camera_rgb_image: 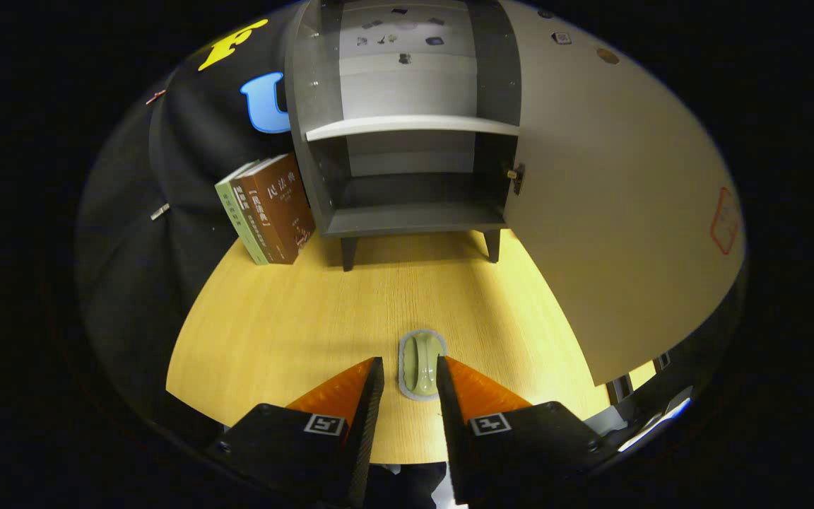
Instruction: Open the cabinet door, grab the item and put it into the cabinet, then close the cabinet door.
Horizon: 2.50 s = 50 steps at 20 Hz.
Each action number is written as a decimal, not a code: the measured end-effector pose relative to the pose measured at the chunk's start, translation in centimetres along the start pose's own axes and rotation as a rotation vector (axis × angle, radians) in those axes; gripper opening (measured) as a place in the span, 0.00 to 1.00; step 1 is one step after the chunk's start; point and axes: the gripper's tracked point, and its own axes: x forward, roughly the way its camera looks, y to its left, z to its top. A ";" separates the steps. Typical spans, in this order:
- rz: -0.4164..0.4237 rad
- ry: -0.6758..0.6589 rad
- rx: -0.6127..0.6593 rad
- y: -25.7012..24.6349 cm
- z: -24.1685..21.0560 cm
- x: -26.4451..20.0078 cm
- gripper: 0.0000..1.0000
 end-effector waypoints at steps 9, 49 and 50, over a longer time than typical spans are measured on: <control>0.015 0.277 -0.040 -1.1 -6.0 11.1 0.52; 0.053 -0.419 -0.069 -1.6 29.2 -0.4 0.14; 0.054 -0.452 -0.065 -1.5 31.0 -0.3 0.14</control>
